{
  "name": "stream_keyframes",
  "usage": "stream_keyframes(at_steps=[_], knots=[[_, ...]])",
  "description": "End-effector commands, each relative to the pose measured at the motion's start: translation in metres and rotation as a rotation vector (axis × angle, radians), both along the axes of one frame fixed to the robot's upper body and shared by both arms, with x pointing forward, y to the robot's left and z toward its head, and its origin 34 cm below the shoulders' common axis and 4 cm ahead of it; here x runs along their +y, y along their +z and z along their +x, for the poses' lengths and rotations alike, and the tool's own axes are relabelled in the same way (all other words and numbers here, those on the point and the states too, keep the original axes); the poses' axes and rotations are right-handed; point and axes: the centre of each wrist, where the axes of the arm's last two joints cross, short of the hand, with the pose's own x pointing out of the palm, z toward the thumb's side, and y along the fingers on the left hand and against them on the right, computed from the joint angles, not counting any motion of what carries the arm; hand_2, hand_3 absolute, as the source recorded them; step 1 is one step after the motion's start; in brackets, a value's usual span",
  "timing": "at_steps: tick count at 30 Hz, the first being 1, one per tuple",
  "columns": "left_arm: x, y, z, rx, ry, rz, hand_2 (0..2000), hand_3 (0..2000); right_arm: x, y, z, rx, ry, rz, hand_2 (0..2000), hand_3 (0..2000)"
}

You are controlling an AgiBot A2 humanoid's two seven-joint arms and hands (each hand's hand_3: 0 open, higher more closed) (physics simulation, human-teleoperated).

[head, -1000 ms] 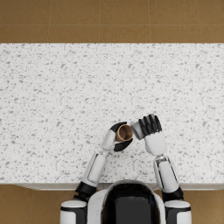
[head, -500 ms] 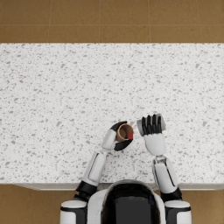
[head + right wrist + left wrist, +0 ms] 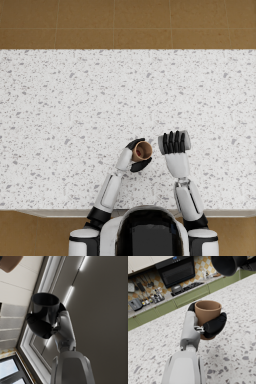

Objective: Pick up two cups and pour the berry on the right into the cup on the left

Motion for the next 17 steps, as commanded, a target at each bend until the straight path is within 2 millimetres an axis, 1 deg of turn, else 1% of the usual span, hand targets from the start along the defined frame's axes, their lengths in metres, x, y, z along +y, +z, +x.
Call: stream_keyframes(at_steps=[1, 17], knots=[[0.0001, 0.0002, 0.0, -0.001, 0.0, -0.001, 2000, 1280, 0.0, 0.0, 0.0, -0.001, 0.0, 0.0, 2000, 1280], [0.0003, 0.0006, -0.0001, -0.001, 0.002, -0.002, 2000, 1280, 0.0, 0.0, 0.0, -0.008, 0.005, -0.001, 2000, 1280]])
